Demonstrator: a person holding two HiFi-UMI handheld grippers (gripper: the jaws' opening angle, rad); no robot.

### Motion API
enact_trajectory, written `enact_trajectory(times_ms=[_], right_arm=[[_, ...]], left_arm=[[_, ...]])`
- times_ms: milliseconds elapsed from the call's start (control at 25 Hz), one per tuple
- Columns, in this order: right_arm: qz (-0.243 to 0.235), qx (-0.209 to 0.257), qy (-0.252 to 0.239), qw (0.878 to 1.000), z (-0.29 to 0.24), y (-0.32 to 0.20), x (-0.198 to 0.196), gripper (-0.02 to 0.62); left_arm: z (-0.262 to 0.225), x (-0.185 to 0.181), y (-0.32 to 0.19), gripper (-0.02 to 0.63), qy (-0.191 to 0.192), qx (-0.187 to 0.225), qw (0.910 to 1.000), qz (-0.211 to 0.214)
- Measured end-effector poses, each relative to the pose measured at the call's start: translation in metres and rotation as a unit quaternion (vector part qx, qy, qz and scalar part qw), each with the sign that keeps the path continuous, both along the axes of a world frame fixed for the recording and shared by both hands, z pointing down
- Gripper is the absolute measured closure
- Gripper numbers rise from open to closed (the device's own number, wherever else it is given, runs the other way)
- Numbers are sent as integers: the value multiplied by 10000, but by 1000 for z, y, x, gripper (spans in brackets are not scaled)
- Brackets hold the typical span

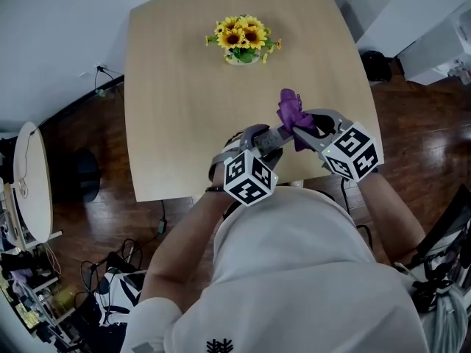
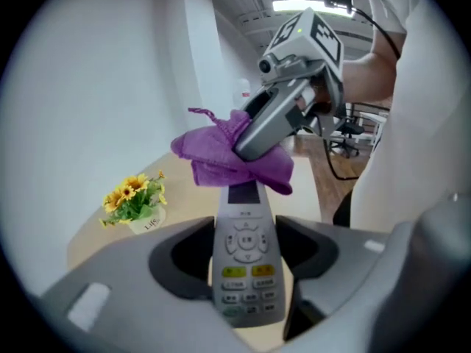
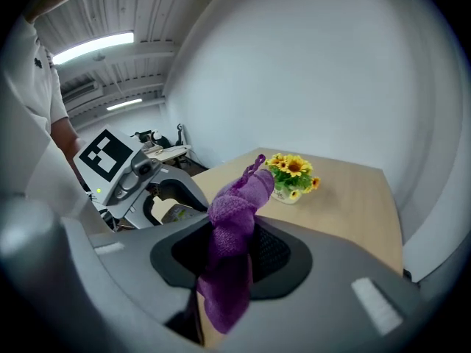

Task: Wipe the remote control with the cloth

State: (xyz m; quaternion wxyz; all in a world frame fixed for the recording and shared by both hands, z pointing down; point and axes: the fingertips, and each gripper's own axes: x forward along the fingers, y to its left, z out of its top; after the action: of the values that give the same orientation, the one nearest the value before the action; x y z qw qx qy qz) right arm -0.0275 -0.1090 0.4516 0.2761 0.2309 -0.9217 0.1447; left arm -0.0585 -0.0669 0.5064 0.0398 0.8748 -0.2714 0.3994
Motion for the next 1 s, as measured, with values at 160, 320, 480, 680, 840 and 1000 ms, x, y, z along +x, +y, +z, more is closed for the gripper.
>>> enact_trajectory(times_ms=[160, 320, 480, 680, 840, 1000], right_arm=[[446, 56, 54, 9990, -1, -21, 29, 471], [770, 90, -10, 9970, -6, -32, 48, 471], [571, 66, -302, 9979, -23, -20, 27, 471], [-138, -342, -920, 9951, -36, 19, -32, 471], [-309, -766, -1175, 9896, -26, 38, -52, 471], [-216, -654, -979, 9928, -15, 30, -44, 471]], left_arm=[[-3, -5, 0, 330, 71, -19, 10000, -39], [-4, -6, -3, 330, 155, -42, 9998, -114], [0, -4, -6, 328, 119, -91, 9998, -106], [3, 12, -8, 328, 114, -85, 9999, 68], [-1, 22, -7, 330, 168, -40, 9997, 181], [-6, 20, -6, 329, 214, -16, 9996, 180]])
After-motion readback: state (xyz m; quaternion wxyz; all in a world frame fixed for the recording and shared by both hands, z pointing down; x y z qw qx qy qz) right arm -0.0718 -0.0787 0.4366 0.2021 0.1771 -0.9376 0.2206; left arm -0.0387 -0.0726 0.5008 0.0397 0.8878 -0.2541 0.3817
